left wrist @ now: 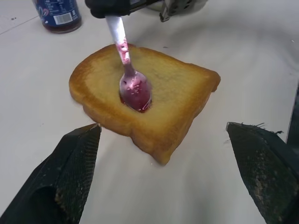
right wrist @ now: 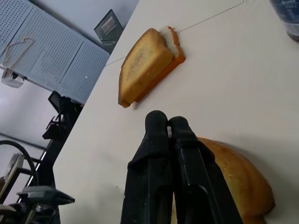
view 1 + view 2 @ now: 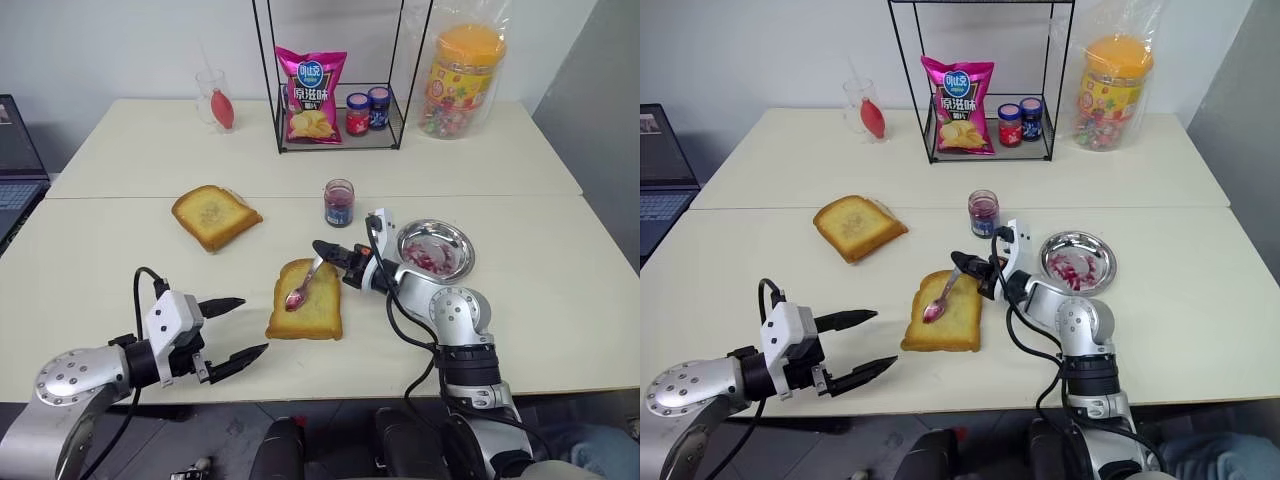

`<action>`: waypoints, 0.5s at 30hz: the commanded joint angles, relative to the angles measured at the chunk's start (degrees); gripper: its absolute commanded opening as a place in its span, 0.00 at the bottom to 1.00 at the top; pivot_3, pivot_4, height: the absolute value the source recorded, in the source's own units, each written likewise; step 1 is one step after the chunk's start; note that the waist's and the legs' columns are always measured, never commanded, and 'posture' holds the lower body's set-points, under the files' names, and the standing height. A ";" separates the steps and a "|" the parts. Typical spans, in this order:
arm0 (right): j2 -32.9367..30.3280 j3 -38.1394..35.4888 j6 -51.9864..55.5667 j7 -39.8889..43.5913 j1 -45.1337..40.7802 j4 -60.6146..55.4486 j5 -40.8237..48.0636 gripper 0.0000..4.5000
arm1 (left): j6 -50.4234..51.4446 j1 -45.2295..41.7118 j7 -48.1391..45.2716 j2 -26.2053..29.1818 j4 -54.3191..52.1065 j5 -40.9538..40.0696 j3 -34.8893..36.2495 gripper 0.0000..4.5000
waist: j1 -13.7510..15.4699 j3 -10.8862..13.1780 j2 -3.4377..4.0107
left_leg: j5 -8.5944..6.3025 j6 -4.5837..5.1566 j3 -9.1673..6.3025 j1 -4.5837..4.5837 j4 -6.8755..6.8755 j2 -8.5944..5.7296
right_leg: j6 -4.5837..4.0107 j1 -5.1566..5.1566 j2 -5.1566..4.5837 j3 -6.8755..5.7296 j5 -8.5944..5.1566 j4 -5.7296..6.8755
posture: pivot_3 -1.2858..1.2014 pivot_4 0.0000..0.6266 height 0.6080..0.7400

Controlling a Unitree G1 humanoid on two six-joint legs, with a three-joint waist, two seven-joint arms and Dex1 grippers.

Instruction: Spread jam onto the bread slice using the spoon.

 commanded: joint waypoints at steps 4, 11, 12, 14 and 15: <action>-4.50 -3.86 -4.04 0.40 -4.12 2.50 -1.23 0.00 | 0.25 -2.85 1.15 -0.16 -2.06 -0.38 -1.27 1.00 | 0.09 -0.01 -0.01 | 0.00 0.00 0.04 0.00 0.02 -0.02 | -0.05 0.01 0.00 0.07 -0.01 -0.01 | 0.52 0.24 1.00; -6.96 -6.24 -1.24 -0.25 -5.84 -1.09 2.14 0.00 | 0.52 -4.16 1.88 -0.29 -1.72 -0.53 -1.75 1.00 | 0.02 0.00 0.00 | 0.00 0.01 0.05 0.01 -0.04 0.02 | -0.02 -0.01 0.04 0.06 0.01 -0.02 | 0.52 0.24 1.00; -6.77 -6.61 0.37 -0.68 -5.86 -2.89 3.67 0.00 | 0.56 -4.31 2.00 -0.28 -1.61 -0.57 -1.62 1.00 | 0.02 0.00 0.01 | 0.00 0.00 0.04 0.01 -0.07 0.02 | -0.02 -0.02 0.04 0.06 0.00 -0.02 | 0.52 0.24 1.00; -5.55 -7.34 4.14 -2.11 -5.64 -6.78 7.61 0.00 | 0.58 -4.50 2.12 -0.19 -1.29 -0.61 -1.24 1.00 | 0.02 0.01 0.01 | 0.00 0.01 0.04 0.00 -0.10 0.03 | -0.03 -0.04 0.05 0.06 0.00 -0.01 | 0.52 0.24 1.00; -4.95 -7.62 5.46 -2.81 -5.52 -8.11 8.99 0.00 | 0.58 -4.52 2.14 -0.15 -1.18 -0.60 -1.10 1.00 | 0.03 0.01 0.01 | 0.00 0.01 0.04 -0.01 -0.10 0.03 | -0.04 -0.04 0.05 0.06 -0.01 -0.01 | 0.52 0.24 1.00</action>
